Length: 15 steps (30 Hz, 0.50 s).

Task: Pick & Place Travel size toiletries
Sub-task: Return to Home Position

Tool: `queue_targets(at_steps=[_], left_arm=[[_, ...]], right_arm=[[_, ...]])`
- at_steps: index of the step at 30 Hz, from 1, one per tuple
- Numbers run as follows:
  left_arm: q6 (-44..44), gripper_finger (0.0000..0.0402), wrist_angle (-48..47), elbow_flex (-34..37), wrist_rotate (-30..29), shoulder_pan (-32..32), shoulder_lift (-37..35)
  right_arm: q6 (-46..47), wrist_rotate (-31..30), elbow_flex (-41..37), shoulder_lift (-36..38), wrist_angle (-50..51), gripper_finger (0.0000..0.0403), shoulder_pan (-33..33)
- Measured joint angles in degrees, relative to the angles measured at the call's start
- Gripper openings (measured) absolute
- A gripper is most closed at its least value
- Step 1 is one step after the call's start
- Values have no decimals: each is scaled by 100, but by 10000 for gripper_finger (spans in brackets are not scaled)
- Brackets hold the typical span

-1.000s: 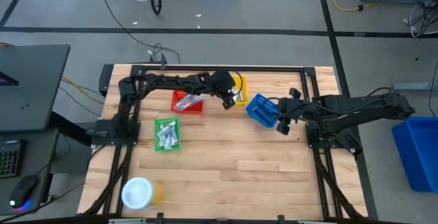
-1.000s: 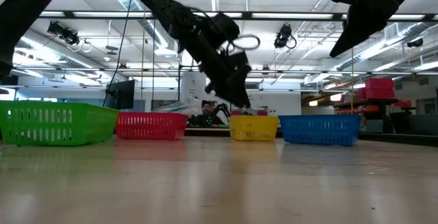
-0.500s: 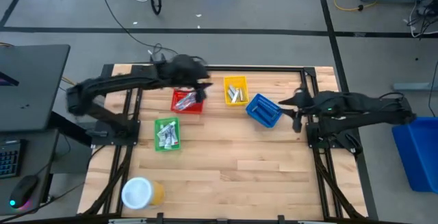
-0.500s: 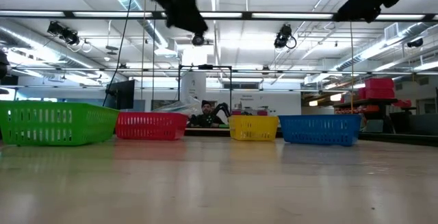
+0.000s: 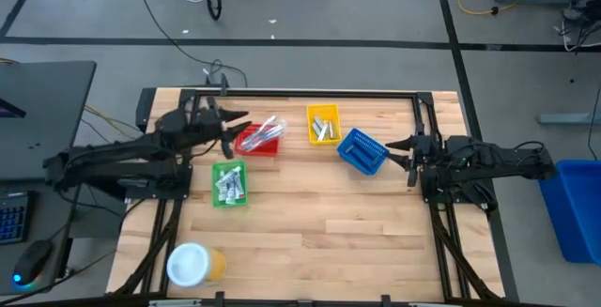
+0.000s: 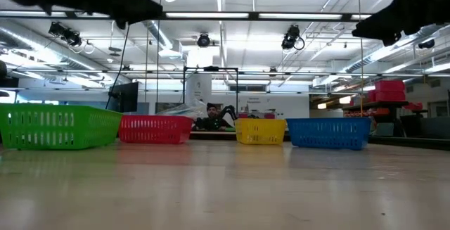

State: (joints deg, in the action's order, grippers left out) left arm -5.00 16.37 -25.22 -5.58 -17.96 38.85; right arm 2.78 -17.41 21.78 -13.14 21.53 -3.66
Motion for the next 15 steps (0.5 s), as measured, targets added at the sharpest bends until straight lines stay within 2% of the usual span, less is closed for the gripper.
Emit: queue_targets(at_steps=[5,13,15], left_arm=[[-48,138,733,963,90,-2,-759],[-165,137,901,1692,94,0,-1930],[-161,137,858,1819,94,0,-2221]], right_arm=[[-296,16,-394,469,-322,140,0],[-417,150,-642,1319,-99,140,0],[-432,137,-640,1308,-46,140,0]])
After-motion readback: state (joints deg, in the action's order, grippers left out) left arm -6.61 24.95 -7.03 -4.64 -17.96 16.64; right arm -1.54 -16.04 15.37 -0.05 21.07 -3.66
